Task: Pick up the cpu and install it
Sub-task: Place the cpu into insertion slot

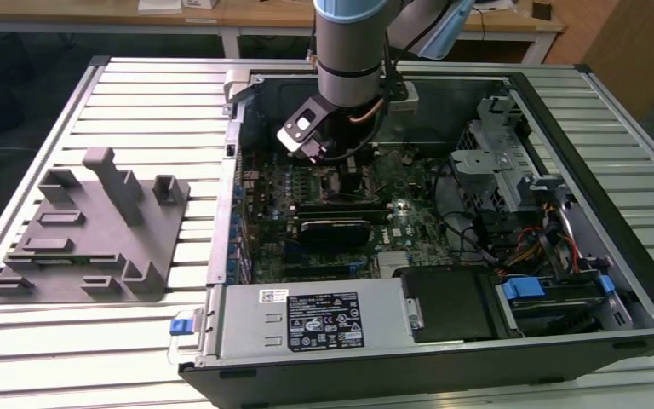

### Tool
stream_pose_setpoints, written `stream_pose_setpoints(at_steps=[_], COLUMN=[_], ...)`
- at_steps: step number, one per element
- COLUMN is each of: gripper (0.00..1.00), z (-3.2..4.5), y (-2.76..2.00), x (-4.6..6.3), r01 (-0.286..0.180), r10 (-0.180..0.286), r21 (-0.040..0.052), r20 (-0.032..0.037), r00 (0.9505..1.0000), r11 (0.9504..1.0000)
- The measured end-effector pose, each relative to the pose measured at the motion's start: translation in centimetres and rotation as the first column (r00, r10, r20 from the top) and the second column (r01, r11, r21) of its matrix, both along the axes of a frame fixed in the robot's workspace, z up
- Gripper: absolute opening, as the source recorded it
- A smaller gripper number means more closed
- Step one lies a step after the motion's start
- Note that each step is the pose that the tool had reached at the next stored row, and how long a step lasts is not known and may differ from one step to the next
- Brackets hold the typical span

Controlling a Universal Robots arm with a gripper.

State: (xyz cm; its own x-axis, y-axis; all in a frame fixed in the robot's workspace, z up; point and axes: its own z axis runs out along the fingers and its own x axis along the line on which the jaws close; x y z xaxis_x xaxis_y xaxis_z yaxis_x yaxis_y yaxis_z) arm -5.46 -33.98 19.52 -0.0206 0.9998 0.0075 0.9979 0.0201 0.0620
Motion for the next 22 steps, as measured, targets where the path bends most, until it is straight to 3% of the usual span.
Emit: stream_pose_setpoints(at_steps=[22], gripper=[0.53], z=[-0.24], y=[0.04], x=[-0.22], r01=[0.000], r10=[0.000], r21=[0.0055], r20=[-0.0001], r00=[1.0000], r11=[1.0000])
